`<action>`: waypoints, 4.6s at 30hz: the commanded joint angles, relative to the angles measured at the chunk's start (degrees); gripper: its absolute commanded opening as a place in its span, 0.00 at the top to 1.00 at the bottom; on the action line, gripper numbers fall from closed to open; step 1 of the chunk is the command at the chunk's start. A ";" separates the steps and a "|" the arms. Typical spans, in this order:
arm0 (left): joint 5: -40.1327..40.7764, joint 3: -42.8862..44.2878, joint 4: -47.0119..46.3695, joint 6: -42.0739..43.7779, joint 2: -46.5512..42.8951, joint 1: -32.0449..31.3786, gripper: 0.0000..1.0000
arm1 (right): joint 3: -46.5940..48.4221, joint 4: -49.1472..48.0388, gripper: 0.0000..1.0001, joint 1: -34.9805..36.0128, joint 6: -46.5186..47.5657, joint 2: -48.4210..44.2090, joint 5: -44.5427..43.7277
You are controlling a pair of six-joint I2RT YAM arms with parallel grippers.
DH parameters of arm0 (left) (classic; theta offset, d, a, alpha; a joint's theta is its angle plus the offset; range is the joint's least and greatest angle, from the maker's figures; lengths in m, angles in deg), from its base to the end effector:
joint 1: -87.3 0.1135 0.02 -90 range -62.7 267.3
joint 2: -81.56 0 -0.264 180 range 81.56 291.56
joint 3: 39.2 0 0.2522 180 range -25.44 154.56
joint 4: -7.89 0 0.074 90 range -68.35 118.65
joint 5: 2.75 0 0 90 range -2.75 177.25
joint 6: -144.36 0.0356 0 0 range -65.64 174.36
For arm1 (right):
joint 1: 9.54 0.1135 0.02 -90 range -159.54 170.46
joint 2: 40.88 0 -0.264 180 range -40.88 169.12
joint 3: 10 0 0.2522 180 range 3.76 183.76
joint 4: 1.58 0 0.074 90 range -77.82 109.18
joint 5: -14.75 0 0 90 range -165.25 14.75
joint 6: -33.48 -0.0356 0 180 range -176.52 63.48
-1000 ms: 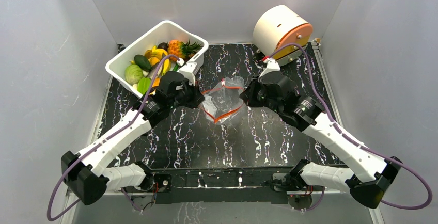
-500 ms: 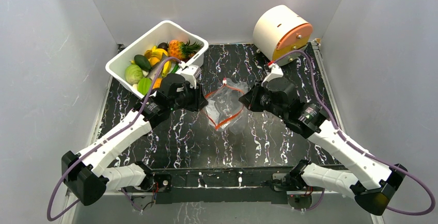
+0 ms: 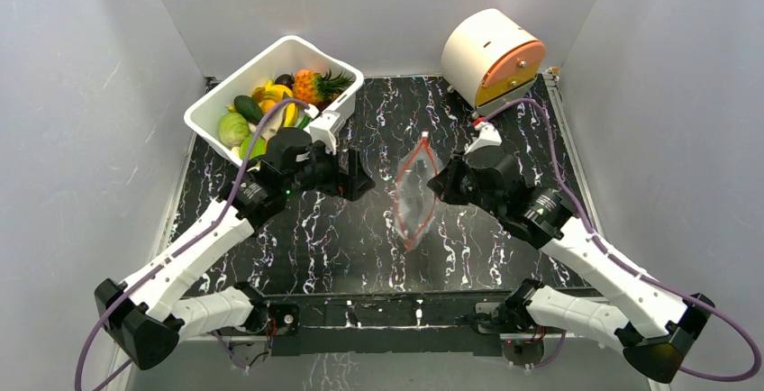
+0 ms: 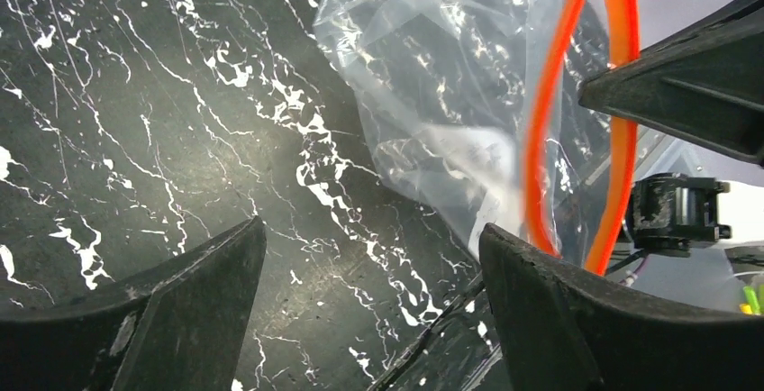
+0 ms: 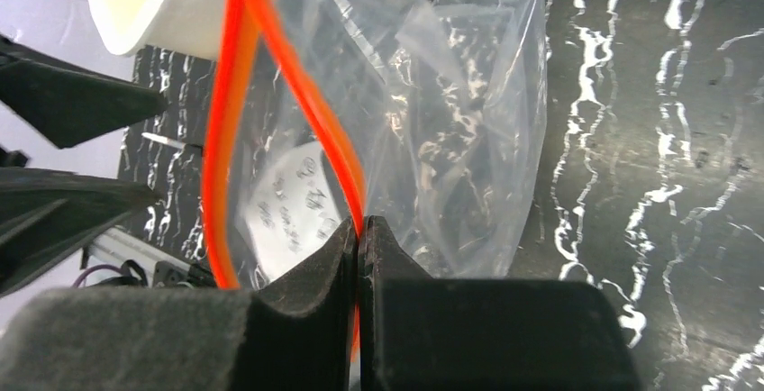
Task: Place the food in the zip-top bag and seal the zipper
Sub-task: Open the zipper of the food storage bag, then pick up the fake vegetable from the bin.
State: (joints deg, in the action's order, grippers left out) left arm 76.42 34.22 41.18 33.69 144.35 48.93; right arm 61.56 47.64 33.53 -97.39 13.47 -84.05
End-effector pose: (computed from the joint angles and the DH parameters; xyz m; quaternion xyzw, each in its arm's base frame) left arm 0.1901 -0.1590 0.3528 0.1792 0.8106 -0.3403 0.4416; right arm 0.1495 0.1323 0.3448 0.0204 0.8726 0.2733 0.4042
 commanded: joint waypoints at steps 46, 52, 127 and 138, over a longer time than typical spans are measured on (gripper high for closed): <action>33.71 25.83 7.73 4.75 28.74 34.66 0.24 | -7.67 -15.74 1.00 -1.04 7.42 10.38 3.74; 31.55 28.05 4.38 6.59 34.49 40.33 0.20 | -8.75 -16.73 1.00 -1.22 7.14 10.39 6.35; 12.98 27.91 -0.96 1.87 36.59 46.94 0.64 | -7.05 -11.99 1.00 -1.25 1.76 4.03 3.94; 7.19 22.00 -1.01 0.65 24.13 46.81 0.65 | -5.87 -11.19 1.00 -1.27 -1.04 3.06 5.73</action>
State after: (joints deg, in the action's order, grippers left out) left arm 87.81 57.78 40.07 35.64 175.08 95.90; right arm 53.03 37.55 32.40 -97.15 17.84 -79.31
